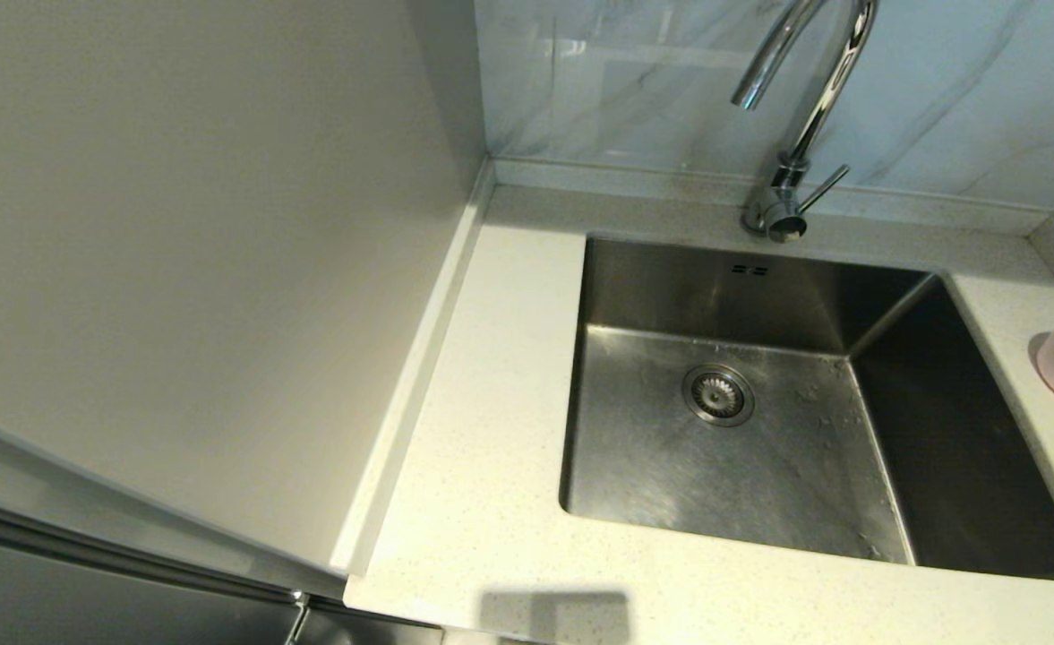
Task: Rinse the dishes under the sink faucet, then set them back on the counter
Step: Put the chopsticks into the sink
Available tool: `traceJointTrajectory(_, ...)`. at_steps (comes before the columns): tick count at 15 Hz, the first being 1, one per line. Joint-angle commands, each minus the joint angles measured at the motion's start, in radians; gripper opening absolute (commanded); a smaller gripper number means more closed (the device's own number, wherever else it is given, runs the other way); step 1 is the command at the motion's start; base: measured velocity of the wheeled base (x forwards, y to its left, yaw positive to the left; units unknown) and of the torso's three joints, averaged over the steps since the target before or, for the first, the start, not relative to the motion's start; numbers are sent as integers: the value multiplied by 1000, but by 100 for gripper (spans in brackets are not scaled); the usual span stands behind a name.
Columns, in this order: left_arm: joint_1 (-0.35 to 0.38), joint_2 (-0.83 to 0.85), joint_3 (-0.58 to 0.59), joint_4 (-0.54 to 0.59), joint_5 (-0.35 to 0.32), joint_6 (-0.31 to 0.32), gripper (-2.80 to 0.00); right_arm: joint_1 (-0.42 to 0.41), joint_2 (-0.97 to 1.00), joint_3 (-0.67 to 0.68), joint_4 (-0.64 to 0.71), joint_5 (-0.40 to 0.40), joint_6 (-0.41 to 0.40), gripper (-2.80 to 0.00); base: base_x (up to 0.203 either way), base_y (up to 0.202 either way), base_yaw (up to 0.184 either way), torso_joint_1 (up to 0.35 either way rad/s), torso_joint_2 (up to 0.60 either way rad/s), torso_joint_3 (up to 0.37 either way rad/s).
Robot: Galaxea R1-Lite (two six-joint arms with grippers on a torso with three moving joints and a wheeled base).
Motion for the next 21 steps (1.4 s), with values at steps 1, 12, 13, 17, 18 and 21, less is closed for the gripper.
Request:
traceJointTrajectory(1,0,-3,0,0,0,0,-280,0,1,0,0,1,-9,-280,0,0,0,0,0,0)
traceJointTrajectory(12,0,-3,0,0,0,0,-280,0,189,-415,149,-31,31,-280,0,0,0,0,0,0)
traceJointTrajectory(13,0,-3,0,0,0,0,-280,-1,276,-505,165,-43,31,-280,0,0,0,0,0,0)
traceJointTrajectory(17,0,-3,0,0,0,0,-280,-3,623,-899,243,-95,4,-280,0,0,0,0,0,0)
traceJointTrajectory(18,0,-3,0,0,0,0,-280,-4,694,-1007,296,-135,-19,-280,0,0,0,0,0,0)
traceJointTrajectory(21,0,-3,0,0,0,0,-280,-6,889,-1295,550,-233,-68,-280,0,0,0,0,0,0)
